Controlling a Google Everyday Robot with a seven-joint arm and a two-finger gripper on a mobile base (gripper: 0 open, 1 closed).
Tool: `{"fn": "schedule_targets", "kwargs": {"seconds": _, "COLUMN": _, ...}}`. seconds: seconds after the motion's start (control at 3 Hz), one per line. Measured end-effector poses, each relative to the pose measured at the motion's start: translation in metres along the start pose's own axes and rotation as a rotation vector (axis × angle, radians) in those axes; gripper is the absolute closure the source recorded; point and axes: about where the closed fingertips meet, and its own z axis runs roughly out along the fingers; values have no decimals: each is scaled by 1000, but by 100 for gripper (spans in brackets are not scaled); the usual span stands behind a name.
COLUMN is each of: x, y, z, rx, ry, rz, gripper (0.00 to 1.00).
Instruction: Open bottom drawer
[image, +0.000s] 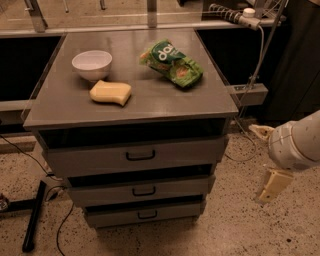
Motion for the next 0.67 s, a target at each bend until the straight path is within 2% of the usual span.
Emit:
{"fn": "schedule_targets", "kwargs": {"seconds": 0.33, "x": -2, "y": 9, "z": 17, "rx": -24, "ry": -21, "rz": 1, "gripper": 0}}
{"fn": "schedule_targets", "kwargs": {"seconds": 0.67, "x": -2, "y": 29, "z": 62, "rx": -55, "ry": -67, "rz": 6, "gripper": 0}}
